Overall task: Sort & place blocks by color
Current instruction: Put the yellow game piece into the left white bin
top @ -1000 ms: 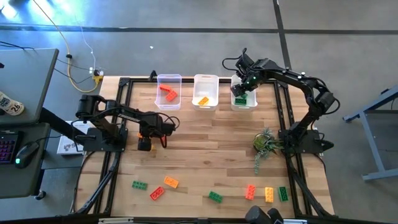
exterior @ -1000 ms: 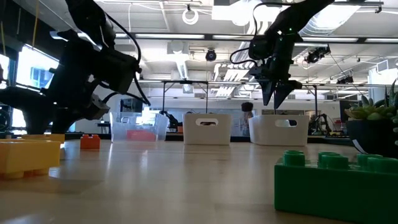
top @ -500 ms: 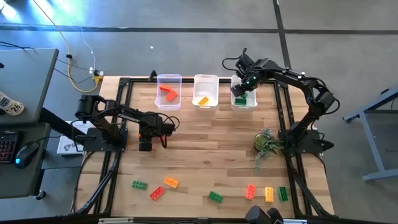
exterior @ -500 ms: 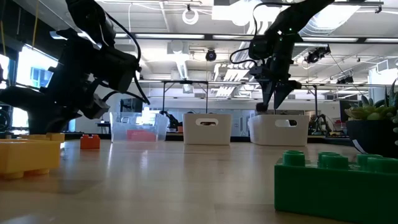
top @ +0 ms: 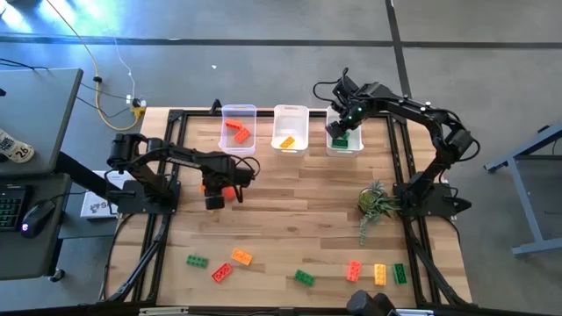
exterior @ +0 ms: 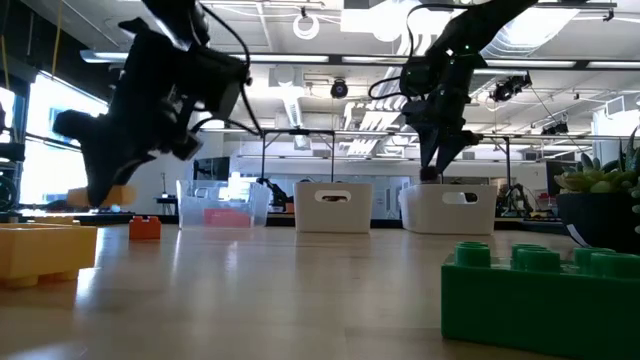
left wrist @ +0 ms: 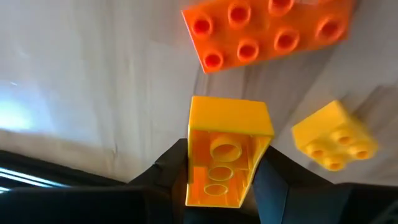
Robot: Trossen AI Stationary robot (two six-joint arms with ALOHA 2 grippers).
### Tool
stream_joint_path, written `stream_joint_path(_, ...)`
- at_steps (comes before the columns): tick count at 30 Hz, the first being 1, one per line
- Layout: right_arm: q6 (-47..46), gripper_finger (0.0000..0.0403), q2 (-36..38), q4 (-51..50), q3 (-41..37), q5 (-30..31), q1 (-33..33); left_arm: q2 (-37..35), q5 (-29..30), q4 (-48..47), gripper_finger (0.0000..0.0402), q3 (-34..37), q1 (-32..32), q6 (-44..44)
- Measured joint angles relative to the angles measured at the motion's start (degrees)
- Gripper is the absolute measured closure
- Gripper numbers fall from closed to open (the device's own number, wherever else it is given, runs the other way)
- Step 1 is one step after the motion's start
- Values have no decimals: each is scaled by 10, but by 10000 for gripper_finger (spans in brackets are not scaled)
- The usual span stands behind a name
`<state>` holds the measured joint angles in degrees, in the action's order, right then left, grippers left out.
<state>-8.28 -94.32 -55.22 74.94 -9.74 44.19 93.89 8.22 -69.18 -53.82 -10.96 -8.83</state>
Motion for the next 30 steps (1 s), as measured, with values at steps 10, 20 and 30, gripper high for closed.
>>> stream_joint_path(10,61,199,0,0,0,-4,0,0,7,-47,293,-133,-42,-41)
stream_joint_path(20,121,199,0,22,0,-3,0,0,-13,181,293,-231,-147,-90)
stream_joint_path(30,120,199,0,100,0,-3,0,0,-78,483,285,-231,-207,-160)
